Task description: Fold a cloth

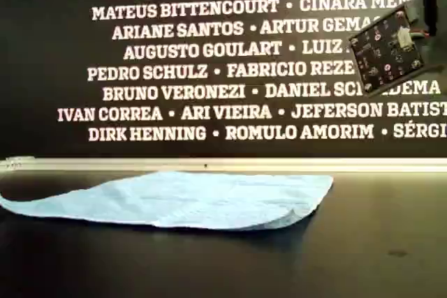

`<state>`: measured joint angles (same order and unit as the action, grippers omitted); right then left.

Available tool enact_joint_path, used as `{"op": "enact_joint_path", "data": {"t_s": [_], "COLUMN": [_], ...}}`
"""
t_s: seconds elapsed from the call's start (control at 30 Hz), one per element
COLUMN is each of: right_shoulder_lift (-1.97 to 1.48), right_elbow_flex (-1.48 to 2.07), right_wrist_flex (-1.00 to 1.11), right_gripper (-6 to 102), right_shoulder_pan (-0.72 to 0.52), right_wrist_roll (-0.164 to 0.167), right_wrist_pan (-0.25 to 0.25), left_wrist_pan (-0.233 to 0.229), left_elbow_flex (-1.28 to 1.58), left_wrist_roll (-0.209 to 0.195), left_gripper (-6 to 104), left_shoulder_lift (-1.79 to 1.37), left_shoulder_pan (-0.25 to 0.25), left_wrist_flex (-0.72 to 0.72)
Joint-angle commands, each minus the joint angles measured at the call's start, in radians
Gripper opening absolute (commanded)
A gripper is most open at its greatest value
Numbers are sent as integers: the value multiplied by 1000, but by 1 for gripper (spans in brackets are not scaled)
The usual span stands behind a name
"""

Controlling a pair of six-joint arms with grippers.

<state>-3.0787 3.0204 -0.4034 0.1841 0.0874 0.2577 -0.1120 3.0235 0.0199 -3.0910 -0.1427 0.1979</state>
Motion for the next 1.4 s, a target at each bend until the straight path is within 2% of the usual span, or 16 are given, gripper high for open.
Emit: {"op": "enact_joint_path", "data": {"t_s": [0.0,1.37], "right_shoulder_lift": [-37,-37], "right_elbow_flex": [12,12], "right_wrist_flex": [-471,-471], "right_gripper": [1,1], "right_shoulder_pan": [26,41], "right_wrist_roll": [5,-2], "right_wrist_pan": [-9,-9], "left_wrist_pan": [3,3], "left_elbow_flex": [-14,-14], "left_wrist_roll": [-6,-6], "left_gripper": [-1,-1], "left_shoulder_lift": [-18,-18], "left_shoulder_pan": [23,23], "left_wrist_flex": [638,638]}}
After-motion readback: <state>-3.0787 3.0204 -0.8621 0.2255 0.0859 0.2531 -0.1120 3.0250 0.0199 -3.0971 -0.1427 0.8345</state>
